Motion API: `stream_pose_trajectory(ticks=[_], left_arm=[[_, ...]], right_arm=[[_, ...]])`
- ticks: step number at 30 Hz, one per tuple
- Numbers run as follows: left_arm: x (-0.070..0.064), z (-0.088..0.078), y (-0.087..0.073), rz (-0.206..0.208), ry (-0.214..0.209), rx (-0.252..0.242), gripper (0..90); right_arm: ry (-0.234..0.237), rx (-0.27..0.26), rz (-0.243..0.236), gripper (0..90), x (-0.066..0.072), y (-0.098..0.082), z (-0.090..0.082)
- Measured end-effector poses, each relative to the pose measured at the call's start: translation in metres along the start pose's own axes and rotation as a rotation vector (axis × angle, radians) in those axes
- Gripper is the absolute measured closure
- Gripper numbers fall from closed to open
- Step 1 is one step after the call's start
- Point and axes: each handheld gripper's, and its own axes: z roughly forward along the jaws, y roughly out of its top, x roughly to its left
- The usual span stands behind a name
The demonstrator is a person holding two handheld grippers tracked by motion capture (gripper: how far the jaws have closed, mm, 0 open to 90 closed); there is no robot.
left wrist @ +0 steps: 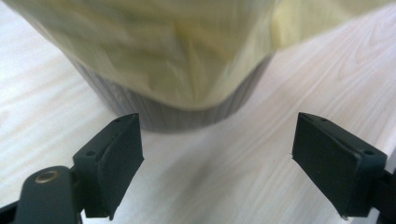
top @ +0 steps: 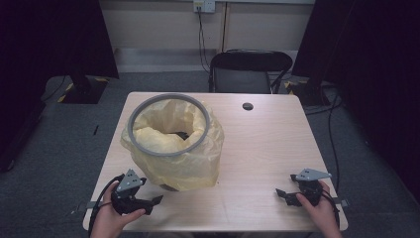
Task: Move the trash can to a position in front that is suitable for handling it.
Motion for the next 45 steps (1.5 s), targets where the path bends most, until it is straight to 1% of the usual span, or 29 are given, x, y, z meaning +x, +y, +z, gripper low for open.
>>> stream_pose_trajectory(ticks=[2, 6, 7, 9, 11, 14, 15, 17, 21, 23, 24, 25, 27, 30, 32, 33, 36, 40, 41, 45], left_arm=[[0.0, -0.001, 0.004, -0.008, 0.007, -0.017, 15.7], [-0.001, -0.001, 0.009, -0.023, 0.012, -0.033, 15.8], [-0.001, 0.0, 0.011, -0.017, 0.012, -0.036, 15.8], [-0.003, 0.001, 0.013, -0.021, 0.012, -0.042, 15.8], [-0.004, 0.003, 0.015, -0.017, 0.019, -0.036, 15.8], [-0.005, 0.004, 0.017, -0.025, 0.029, -0.049, 16.3], [-0.005, 0.005, 0.018, -0.033, 0.035, -0.053, 16.2], [-0.005, 0.005, 0.018, -0.034, 0.045, -0.051, 15.8], [-0.004, 0.006, 0.018, -0.051, 0.064, -0.071, 15.9], [-0.005, 0.006, 0.019, -0.059, 0.079, -0.074, 15.8], [-0.005, 0.006, 0.019, -0.059, 0.079, -0.074, 15.6], [-0.005, 0.007, 0.019, -0.07, 0.094, -0.084, 15.6], [-0.005, 0.007, 0.019, -0.075, 0.098, -0.088, 15.6], [-0.004, 0.008, 0.019, -0.093, 0.124, -0.11, 16.0], [-0.004, 0.009, 0.019, -0.098, 0.13, -0.109, 15.8], [-0.004, 0.009, 0.02, -0.097, 0.133, -0.102, 15.3], [-0.006, 0.01, 0.02, -0.093, 0.14, -0.101, 15.0], [-0.006, 0.01, 0.02, -0.093, 0.14, -0.102, 14.1], [-0.006, 0.011, 0.021, -0.088, 0.145, -0.096, 13.9], [-0.006, 0.013, 0.022, -0.089, 0.153, -0.104, 13.9]], right_arm=[[0.0, 0.0, 0.0, 14.2, 0.0, 0.0, 0.0], [0.0, 0.0, 0.0, 14.2, 0.0, 0.0, 0.0], [0.0, 0.0, 0.0, 14.3, 0.0, 0.0, 0.0], [0.0, 0.0, 0.0, 14.2, 0.0, 0.0, 0.0], [0.0, 0.0, 0.0, 14.2, 0.0, 0.0, 0.0], [0.0, 0.0, -0.001, 14.2, 0.0, 0.0, 0.0], [0.0, 0.0, 0.0, 14.2, 0.0, 0.0, 0.0], [0.0, 0.0, 0.0, 14.2, 0.0, 0.0, 0.0], [0.0, 0.0, 0.0, 14.2, 0.0, 0.0, 0.0], [0.0, 0.0, 0.0, 14.2, 0.0, 0.0, 0.0], [0.0, 0.0, 0.0, 14.2, 0.0, 0.0, 0.0], [0.0, 0.0, 0.0, 14.2, 0.0, 0.0, 0.0], [0.0, 0.0, 0.0, 14.2, 0.0, 0.0, 0.0], [0.0, 0.0, 0.0, 14.2, 0.0, 0.0, 0.0], [0.0, 0.0, 0.0, 14.2, 0.0, 0.0, 0.0], [0.0, 0.0, 0.0, 14.2, 0.0, 0.0, 0.0], [0.0, 0.0, 0.0, 14.2, 0.0, 0.0, 0.0], [0.0, 0.0, 0.0, 14.2, 0.0, 0.0, 0.0], [0.0, 0.0, 0.0, 14.2, 0.0, 0.0, 0.0], [0.0, 0.0, 0.0, 14.2, 0.0, 0.0, 0.0]])
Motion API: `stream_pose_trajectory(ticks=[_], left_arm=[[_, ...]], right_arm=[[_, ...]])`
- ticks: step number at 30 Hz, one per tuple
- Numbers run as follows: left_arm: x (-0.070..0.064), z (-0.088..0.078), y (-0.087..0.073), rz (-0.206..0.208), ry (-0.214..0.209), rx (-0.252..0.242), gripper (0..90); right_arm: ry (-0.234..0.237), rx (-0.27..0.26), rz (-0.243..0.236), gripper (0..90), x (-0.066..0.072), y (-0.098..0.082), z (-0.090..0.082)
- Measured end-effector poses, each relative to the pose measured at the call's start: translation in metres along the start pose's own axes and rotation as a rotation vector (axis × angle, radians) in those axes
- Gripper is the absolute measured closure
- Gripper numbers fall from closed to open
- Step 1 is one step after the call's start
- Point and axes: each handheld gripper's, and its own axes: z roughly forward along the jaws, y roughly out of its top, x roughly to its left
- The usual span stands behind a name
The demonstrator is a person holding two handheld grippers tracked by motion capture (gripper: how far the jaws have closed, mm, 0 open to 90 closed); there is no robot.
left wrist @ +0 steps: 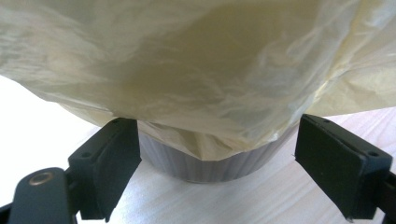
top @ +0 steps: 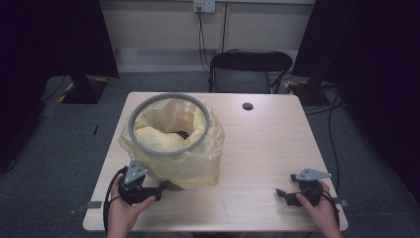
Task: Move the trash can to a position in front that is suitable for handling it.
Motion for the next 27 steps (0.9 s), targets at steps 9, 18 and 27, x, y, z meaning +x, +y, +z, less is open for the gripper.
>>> stream_pose_trajectory(ticks=[9, 18, 27], left_arm=[[-0.001, 0.009, 0.007, 0.008, 0.017, -0.01, 13.6], [0.0, 0.017, 0.014, 0.007, 0.023, -0.003, 12.6], [-0.001, 0.024, 0.019, 0.003, 0.031, -0.005, 10.5]], right_arm=[[0.001, 0.0, 0.0, 14.2, 0.0, 0.0, 0.0], [0.002, 0.0, -0.001, 14.2, 0.0, 0.0, 0.0], [0.002, 0.0, -0.001, 14.2, 0.0, 0.0, 0.0]])
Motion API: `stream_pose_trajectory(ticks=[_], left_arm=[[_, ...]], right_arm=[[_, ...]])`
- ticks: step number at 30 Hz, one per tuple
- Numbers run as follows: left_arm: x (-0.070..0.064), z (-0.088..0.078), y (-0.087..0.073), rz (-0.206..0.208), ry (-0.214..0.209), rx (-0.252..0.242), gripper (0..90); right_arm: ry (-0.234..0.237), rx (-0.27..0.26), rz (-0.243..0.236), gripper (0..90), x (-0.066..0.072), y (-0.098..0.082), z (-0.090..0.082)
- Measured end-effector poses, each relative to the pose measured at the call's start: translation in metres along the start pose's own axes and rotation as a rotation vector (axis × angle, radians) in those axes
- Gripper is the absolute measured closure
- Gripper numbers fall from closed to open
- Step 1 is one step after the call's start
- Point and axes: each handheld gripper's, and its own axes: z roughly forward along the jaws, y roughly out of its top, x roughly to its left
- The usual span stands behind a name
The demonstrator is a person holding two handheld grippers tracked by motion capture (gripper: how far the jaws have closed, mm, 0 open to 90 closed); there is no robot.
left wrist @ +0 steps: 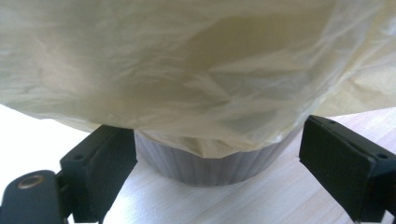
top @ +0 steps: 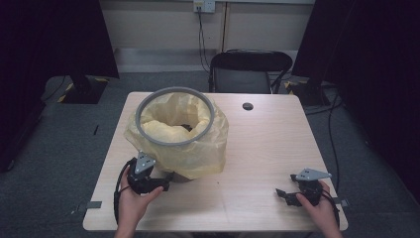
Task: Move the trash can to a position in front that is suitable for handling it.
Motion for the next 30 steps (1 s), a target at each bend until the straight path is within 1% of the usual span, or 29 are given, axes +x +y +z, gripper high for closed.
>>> stream_pose_trajectory(ticks=[13, 17, 23, 30], left_arm=[[-0.003, 0.011, 0.007, -0.008, 0.023, -0.015, 9.9], [-0.004, 0.017, 0.009, -0.006, 0.036, -0.022, 9.8], [-0.004, 0.023, 0.014, -0.016, 0.038, -0.025, 9.8], [-0.004, 0.03, 0.019, -0.02, 0.039, -0.018, 9.7]], right_arm=[[0.0, 0.001, 0.0, 14.2, 0.0, 0.0, 0.0], [0.0, 0.001, 0.0, 14.2, 0.0, 0.0, 0.0], [0.001, 0.001, 0.0, 14.0, 0.0, 0.0, 0.0], [0.001, 0.001, 0.0, 14.0, 0.0, 0.0, 0.0]])
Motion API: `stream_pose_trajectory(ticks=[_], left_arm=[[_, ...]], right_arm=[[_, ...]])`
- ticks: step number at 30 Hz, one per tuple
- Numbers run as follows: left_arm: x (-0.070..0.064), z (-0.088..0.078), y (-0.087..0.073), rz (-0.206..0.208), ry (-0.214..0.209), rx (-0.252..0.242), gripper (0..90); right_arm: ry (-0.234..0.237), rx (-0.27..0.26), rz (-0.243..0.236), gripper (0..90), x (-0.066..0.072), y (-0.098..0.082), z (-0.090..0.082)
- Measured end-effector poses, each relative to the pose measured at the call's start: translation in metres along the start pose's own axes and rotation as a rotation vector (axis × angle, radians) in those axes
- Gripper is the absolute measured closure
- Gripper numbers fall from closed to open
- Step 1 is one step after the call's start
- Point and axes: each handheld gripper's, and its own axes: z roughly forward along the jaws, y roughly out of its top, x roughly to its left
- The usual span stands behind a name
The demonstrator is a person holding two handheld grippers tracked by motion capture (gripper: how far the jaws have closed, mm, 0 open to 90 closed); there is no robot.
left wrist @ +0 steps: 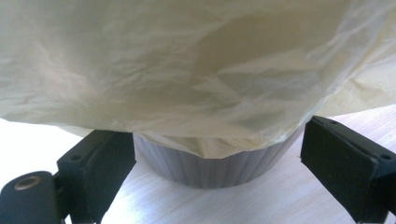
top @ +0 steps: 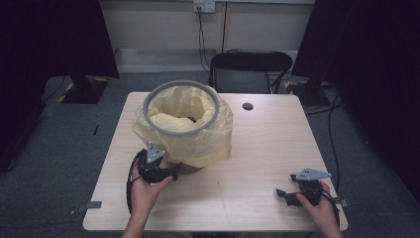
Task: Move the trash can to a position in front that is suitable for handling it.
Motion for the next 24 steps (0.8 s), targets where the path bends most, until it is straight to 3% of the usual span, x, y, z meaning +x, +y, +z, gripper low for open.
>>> stream_pose_trajectory(ticks=[24], left_arm=[[0.003, 0.021, 0.014, -0.002, 0.009, 0.007, 9.1]], right_arm=[[0.007, 0.002, -0.006, 13.2, -0.001, 0.001, 0.001]])
